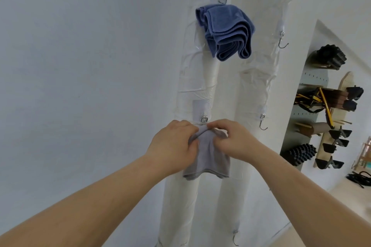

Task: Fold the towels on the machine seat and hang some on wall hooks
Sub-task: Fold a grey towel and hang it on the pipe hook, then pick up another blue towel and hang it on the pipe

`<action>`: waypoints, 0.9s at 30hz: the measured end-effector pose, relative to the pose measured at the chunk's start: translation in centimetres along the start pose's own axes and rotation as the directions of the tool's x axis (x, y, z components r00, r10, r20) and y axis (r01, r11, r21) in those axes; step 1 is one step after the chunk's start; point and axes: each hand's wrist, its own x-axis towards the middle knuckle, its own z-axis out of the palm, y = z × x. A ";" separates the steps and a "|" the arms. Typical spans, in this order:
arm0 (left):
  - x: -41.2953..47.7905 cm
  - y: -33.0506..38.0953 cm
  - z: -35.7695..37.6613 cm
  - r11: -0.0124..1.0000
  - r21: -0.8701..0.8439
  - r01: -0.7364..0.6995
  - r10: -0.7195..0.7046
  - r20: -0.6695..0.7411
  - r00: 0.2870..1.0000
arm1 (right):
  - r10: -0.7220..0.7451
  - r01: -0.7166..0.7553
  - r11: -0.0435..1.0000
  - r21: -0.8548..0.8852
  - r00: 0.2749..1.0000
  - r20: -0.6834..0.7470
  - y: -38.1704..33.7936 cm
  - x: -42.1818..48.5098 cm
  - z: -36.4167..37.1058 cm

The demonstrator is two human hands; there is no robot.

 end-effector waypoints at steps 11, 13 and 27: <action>-2.4 1.1 -0.5 0.991 -0.136 -0.015 0.004 -0.081 0.997 | 0.033 -0.027 0.999 0.032 0.974 -0.222 1.1 -2.2 -0.3; -3.8 2.2 -0.2 0.972 -0.233 -0.031 0.012 -0.084 0.996 | 0.064 -0.055 0.998 0.041 0.959 -0.277 1.2 -4.1 -0.2; -24.5 17.5 14.1 0.757 -0.643 0.112 0.333 0.528 0.781 | 0.803 -0.772 0.596 0.222 0.580 -0.137 11.4 -40.7 8.3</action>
